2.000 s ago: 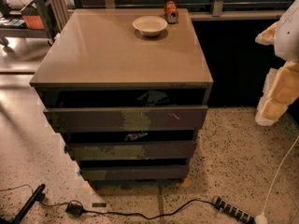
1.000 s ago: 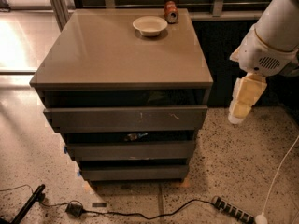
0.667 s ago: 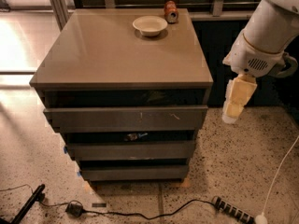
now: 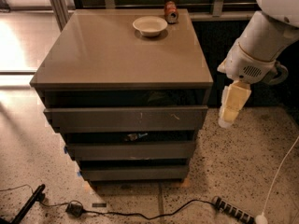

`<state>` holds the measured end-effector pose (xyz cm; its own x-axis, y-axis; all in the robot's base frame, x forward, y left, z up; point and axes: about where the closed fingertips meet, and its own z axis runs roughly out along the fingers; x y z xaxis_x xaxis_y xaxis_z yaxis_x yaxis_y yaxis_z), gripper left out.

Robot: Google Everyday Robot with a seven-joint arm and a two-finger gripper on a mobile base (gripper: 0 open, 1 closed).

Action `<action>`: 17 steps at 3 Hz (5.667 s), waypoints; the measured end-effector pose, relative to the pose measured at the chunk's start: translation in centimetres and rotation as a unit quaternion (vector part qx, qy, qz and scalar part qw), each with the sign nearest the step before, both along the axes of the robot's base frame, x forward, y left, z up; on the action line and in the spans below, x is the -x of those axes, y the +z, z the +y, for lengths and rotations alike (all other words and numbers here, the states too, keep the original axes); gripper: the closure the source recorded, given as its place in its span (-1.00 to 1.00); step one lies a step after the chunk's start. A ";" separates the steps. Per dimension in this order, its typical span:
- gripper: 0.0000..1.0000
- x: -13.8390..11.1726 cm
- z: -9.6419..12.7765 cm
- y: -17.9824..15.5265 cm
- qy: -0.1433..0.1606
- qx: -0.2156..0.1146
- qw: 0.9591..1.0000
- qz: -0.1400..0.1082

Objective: Open top drawer

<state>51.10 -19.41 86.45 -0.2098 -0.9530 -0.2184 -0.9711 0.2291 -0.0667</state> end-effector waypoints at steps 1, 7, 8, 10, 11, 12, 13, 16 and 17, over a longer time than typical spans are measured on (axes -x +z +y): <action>-1.00 -0.5 0.7 -2.7 0.018 -0.029 0.999 0.022; -1.00 -2.3 5.8 -15.0 0.118 -0.085 0.980 0.138; -1.00 -2.4 5.8 -15.0 0.118 -0.085 0.980 0.138; -1.00 -5.5 6.6 -13.4 0.116 -0.128 0.981 0.087; -1.00 -5.5 6.6 -13.4 0.116 -0.128 0.981 0.087; -1.00 -6.9 8.3 -14.6 0.132 -0.139 0.976 0.099; -1.00 -6.7 8.4 -15.0 0.135 -0.141 0.975 0.102; -1.00 -6.3 9.0 -17.8 0.143 -0.146 0.970 0.135; -1.00 -6.3 9.0 -17.8 0.143 -0.146 0.970 0.135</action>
Offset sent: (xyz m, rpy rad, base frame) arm 0.0010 0.0324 -0.1191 0.1703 0.2726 0.1710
